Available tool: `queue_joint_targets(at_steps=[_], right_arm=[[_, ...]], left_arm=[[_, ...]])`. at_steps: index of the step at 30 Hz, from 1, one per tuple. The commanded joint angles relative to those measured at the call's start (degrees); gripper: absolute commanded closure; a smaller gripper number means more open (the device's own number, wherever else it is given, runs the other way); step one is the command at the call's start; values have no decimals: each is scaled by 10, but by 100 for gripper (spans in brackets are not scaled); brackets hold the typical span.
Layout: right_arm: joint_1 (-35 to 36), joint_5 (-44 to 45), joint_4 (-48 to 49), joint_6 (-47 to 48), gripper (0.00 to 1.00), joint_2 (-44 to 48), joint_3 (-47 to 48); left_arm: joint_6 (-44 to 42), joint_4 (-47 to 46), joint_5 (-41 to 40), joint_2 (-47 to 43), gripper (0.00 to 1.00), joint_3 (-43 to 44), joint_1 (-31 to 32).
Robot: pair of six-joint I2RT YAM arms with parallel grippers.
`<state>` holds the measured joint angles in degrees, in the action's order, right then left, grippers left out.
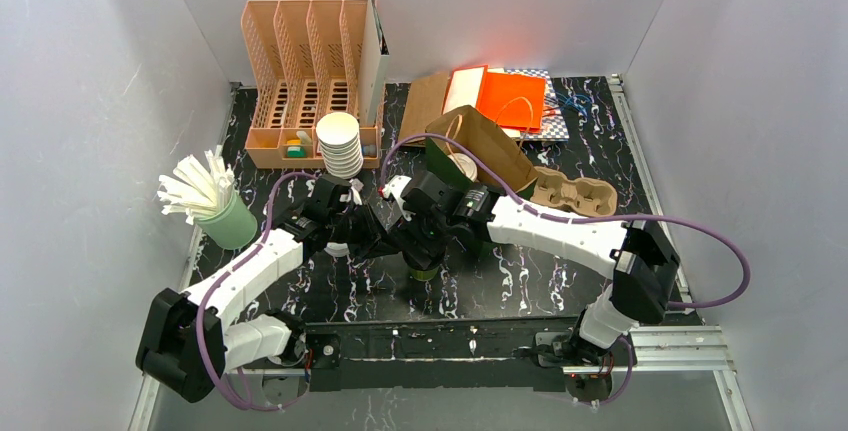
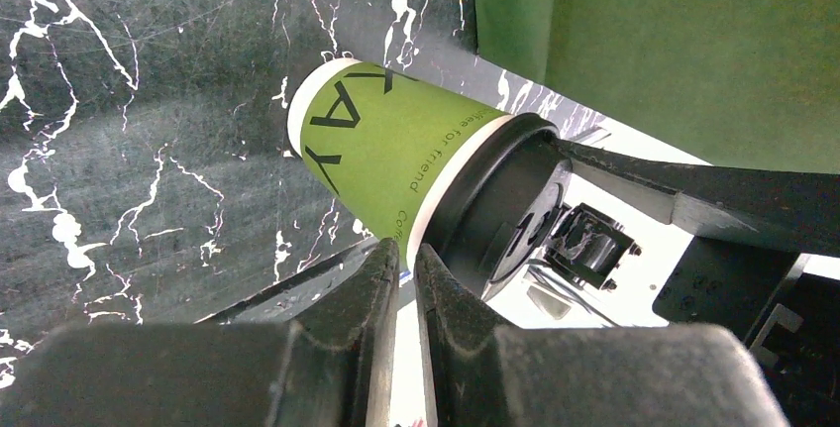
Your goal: Pack the takeout coffee
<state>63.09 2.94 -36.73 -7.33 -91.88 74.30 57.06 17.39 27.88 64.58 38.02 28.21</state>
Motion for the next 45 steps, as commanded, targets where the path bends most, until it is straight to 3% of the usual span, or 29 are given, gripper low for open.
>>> queue_joint_targets(at_steps=[1,21,32,39,45], right_arm=[[1,-10,-71,-5,51,-57,-36],[1,-11,-72,-2,51,-58,-35],[1,-11,-71,-1,51,-58,-37],[1,-14,-72,-1,51,-59,-36],[1,-14,-72,-1,51,-59,-36]], left_arm=[[3,-1,48,-18,89,26,4],[-16,35,42,1,89,28,4],[-31,49,37,2,84,12,4],[-20,9,44,21,86,8,4],[-23,7,39,26,96,-8,4]])
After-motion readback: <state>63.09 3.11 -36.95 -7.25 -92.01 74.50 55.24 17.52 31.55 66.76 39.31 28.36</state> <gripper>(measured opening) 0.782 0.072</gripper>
